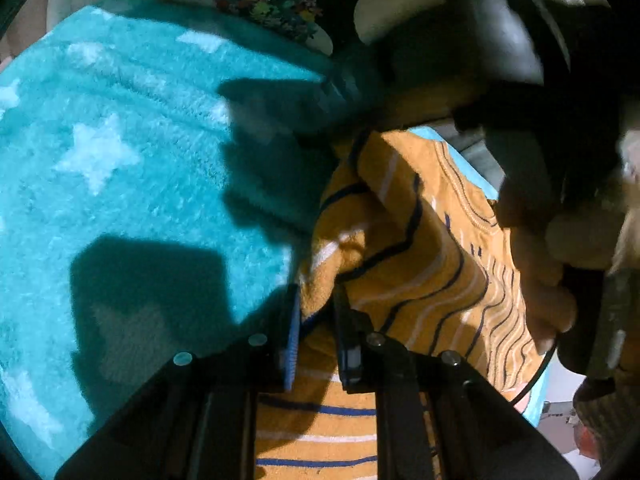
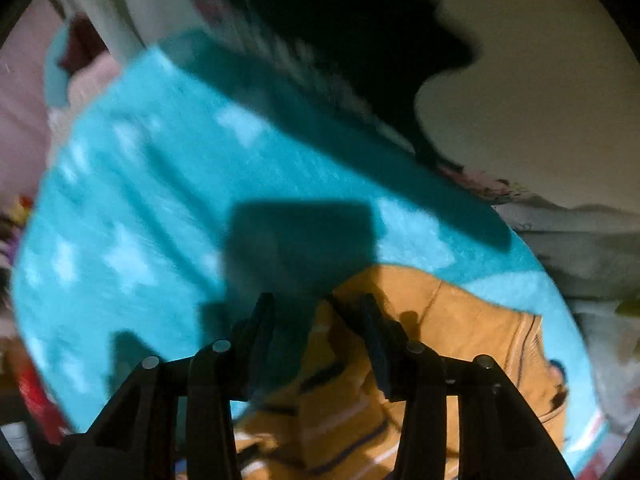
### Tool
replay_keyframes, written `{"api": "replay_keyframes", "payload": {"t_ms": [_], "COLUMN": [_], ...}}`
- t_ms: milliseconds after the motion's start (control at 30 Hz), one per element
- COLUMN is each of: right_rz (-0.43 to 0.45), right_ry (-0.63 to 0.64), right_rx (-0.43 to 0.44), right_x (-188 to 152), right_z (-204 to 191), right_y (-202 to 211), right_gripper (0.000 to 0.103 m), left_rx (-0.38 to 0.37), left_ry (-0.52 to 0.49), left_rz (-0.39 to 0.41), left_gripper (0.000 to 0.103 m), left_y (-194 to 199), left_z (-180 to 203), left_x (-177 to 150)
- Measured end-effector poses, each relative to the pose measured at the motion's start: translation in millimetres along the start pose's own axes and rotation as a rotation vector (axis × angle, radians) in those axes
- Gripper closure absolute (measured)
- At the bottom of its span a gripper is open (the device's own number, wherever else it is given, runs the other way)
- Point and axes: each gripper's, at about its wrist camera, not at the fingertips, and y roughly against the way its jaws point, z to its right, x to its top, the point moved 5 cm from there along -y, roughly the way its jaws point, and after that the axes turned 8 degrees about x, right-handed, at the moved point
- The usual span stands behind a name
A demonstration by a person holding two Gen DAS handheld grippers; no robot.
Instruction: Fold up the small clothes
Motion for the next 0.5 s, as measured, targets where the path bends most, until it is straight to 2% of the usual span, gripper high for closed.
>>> {"api": "replay_keyframes", "payload": {"t_ms": [33, 67, 100, 167, 233, 267, 367, 433, 500], "right_rz": [-0.014, -0.018, -0.003, 0.110, 0.237, 0.267, 0.331, 0.301, 0.311], "right_ry": [0.012, 0.015, 0.013, -0.017, -0.094, -0.126, -0.232, -0.379, -0.472], "right_rx": [-0.021, -0.043, -0.057, -0.112, -0.109, -0.120, -0.236, -0.163, -0.108], "right_x": [-4, -7, -8, -12, -18, -22, -32, -41, -51], "right_z": [3, 7, 10, 25, 46, 56, 95, 125, 139], "right_y": [-2, -1, 3, 29, 55, 60, 61, 47, 46], "right_gripper": [0.082, 0.099, 0.099, 0.099, 0.100, 0.100, 0.102, 0.102, 0.102], "left_rx": [-0.006, -0.010, -0.010, -0.006, 0.001, 0.008, 0.021, 0.033, 0.037], "left_ry": [0.003, 0.006, 0.005, -0.005, -0.019, -0.026, -0.044, -0.057, -0.066], "left_rz": [-0.003, -0.007, -0.010, -0.010, -0.006, -0.009, -0.009, -0.011, -0.014], "left_gripper": [0.088, 0.088, 0.088, 0.088, 0.088, 0.088, 0.087, 0.085, 0.085], "left_y": [-1, 0, 1, 1, 0, -1, -3, -6, -8], "left_z": [0, -1, -3, -2, 0, 2, 5, 9, 14], "left_x": [1, 1, 1, 2, 3, 3, 3, 4, 5]}}
